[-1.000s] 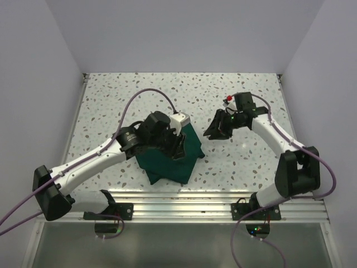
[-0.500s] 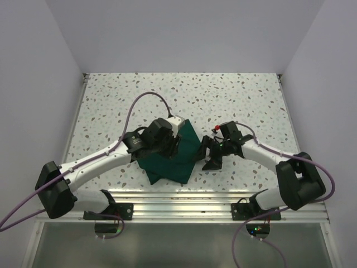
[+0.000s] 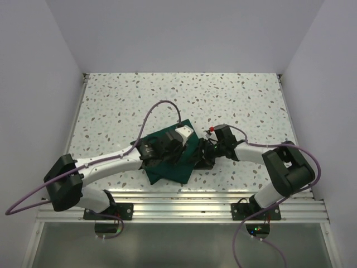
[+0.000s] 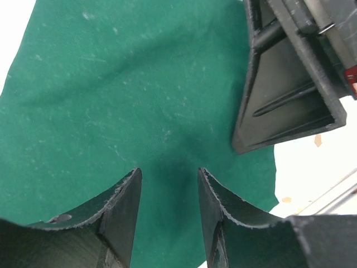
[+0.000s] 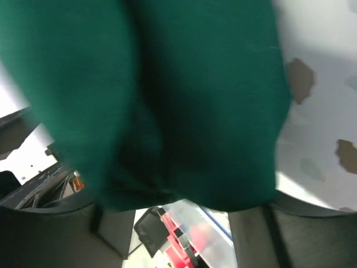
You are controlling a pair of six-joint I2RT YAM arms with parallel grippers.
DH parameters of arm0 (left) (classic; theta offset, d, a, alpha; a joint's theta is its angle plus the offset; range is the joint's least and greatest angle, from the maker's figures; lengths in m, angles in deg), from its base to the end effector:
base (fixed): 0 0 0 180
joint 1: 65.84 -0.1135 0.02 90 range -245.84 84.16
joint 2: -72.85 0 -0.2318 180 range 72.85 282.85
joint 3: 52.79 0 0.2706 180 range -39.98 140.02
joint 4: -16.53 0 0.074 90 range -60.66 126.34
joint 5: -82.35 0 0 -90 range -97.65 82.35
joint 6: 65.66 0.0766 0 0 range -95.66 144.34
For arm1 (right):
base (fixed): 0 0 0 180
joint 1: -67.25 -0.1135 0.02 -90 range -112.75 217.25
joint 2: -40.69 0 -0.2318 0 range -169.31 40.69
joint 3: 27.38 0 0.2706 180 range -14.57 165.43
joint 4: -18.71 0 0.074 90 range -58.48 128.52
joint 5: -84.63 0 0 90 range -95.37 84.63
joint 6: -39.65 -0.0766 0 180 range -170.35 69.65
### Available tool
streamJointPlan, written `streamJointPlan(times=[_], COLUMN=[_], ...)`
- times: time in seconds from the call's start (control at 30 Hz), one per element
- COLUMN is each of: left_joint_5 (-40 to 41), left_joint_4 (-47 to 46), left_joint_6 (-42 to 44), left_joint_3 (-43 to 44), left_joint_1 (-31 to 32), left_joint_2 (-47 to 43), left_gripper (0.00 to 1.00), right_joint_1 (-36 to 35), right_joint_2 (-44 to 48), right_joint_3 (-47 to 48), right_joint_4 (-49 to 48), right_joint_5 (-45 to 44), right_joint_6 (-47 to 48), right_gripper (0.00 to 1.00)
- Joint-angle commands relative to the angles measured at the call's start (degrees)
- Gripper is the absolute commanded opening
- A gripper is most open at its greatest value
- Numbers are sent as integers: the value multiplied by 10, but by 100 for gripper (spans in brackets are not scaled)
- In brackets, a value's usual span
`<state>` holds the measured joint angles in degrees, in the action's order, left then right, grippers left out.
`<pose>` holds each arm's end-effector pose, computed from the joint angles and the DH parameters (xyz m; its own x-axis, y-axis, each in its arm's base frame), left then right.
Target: Prepare the surgical pack
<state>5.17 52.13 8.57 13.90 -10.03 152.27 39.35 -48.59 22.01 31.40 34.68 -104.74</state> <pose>0.2053 -0.2719 0.1707 -0.6006 0.4126 -0.6849 0.5823 0.8127 -0.0212 0.2468 0.1864 0.0664 -0.9808 0.1849 0.0617 0.1609 0.5895 0.7916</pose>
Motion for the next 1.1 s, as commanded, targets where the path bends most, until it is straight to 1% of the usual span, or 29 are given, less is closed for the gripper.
streamJointPlan(times=[0.0, 0.13, 0.27, 0.43, 0.5, 0.53, 0.57, 0.6, 0.9, 1.07], left_joint_5=[70, 98, 113, 120, 129, 132, 135, 143, 186, 201], left_joint_4=[-35, -40, -28, -34, -44, -45, -47, -45, -30, -25], left_joint_6=[12, 11, 8, 6, 17, 20, 23, 27, 40, 45], left_joint_3=[-10, -14, -18, -34, -40, -40, -41, -39, -27, -16], left_joint_1=[27, 52, 70, 72, 72, 72, 73, 73, 72, 73], left_joint_2=[21, 37, 39, 36, 37, 44, 48, 53, 87, 100], left_gripper=[49, 49, 50, 50, 50, 50, 50, 50, 48, 39], right_joint_1=[-4, -7, -16, -29, -28, -29, -29, -28, -28, -29], right_joint_2=[-5, -13, -6, -11, -17, -20, -24, -25, -6, -3], right_joint_3=[-20, -41, -44, -46, -48, -50, -51, -53, -68, -71], right_joint_4=[-63, -108, -119, -129, -141, -144, -149, -152, -146, -146], right_joint_5=[6, 19, 26, 27, 25, 24, 26, 27, 23, 22], right_joint_6=[-19, -44, -46, -38, -41, -42, -43, -48, -48, -48], right_gripper=[58, 54, 54, 54, 47, 40, 28, 25, 24, 24])
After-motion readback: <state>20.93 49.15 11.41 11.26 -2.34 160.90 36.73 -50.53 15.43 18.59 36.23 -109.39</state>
